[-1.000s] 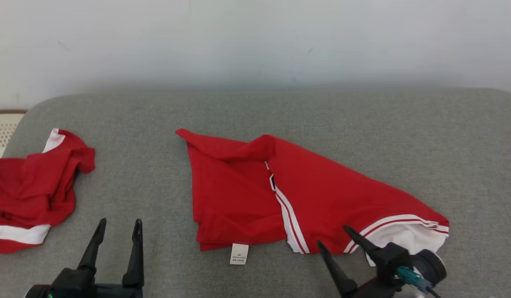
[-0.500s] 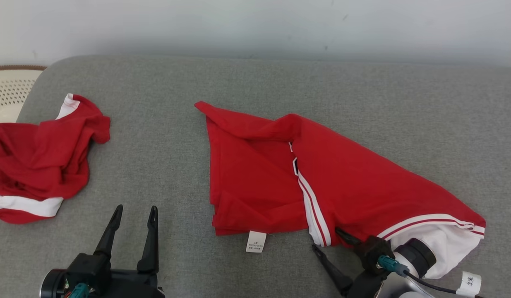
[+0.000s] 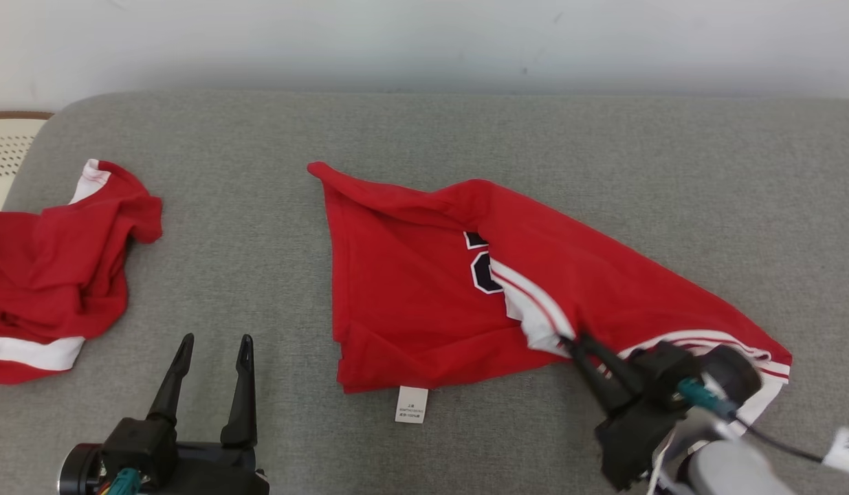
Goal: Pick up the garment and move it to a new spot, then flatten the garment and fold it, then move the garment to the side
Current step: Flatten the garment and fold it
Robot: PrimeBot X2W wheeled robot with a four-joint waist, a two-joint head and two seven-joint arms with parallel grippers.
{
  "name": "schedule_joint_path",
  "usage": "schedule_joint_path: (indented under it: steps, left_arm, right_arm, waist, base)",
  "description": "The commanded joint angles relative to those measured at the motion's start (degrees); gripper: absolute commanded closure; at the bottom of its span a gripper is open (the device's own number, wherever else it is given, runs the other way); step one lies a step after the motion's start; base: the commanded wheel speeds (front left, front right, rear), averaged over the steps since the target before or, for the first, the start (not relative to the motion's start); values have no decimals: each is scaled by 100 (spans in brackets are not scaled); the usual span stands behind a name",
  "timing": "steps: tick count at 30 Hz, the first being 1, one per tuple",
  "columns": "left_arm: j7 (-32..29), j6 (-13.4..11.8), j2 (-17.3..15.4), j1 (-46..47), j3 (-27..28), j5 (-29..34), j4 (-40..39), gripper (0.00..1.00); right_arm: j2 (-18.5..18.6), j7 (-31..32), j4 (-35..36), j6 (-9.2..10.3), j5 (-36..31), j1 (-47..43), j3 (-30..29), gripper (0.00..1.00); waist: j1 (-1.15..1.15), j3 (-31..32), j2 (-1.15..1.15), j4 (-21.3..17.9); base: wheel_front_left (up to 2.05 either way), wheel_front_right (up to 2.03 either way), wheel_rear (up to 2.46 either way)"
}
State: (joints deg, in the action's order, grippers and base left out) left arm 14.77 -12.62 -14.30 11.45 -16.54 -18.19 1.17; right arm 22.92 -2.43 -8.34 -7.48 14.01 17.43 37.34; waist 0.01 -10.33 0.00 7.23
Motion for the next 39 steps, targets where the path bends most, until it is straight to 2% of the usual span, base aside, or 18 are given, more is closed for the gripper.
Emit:
schedule_joint_path:
  steps: [1, 6, 10, 14, 25, 30, 31, 33, 39]
  left_arm:
    - [39, 35, -12, -54, 36, 42, -23, 0]
    - [39, 63, 16, 21, 88, 99, -59, 0]
    - [39, 100, 49, 162, 98, 159, -56, 0]
    - [39, 141, 105, 305, 83, 225, -66, 0]
    - [40, 301, 324, 698, -17, 398, -8, 0]
    - [40, 388, 390, 812, -31, 474, 50, 0]
    - [40, 392, 407, 830, -31, 491, 58, 0]
    - [40, 401, 430, 845, -28, 513, 75, 0]
    - [40, 430, 446, 788, 38, 560, 144, 0]
  right_arm:
    - [62, 35, 82, -2, -20, 21, -100, 100]
    - [193, 117, 249, -2, -108, 306, -812, 100]
    - [241, 42, -71, -2, -119, 746, -1295, 100]
    - [278, -72, -682, -2, 36, 1284, -1553, 100]
    - [557, -525, -2804, -1, 680, 2749, -1569, 100]
    - [647, -846, -3530, -1, 882, 3340, -1400, 100]
    - [638, -890, -3699, 0, 946, 3429, -1419, 91]
    - [577, -999, -3955, 0, 1037, 3588, -1434, 0]
    - [428, -1246, -4438, 0, 1184, 3597, -1665, 0]
  waist:
    - [-1, -26, 0, -60]
    - [-1, -160, 0, -184]
    - [-1, -353, 0, -196]
    - [-1, -576, 0, -143]
    - [-1, -1043, 0, 74]
    - [-1, -1132, 0, 102]
    - [-1, -1140, 0, 98]
    - [-1, -1143, 0, 91]
    - [-1, -1000, 0, -3]
  base:
    - [0, 0, 0]
    - [0, 0, 0]
    - [0, 0, 0]
    - [0, 0, 0]
    - [0, 0, 0]
    - [0, 0, 0]
    - [0, 0, 0]
    - [0, 0, 0]
    - [0, 0, 0]
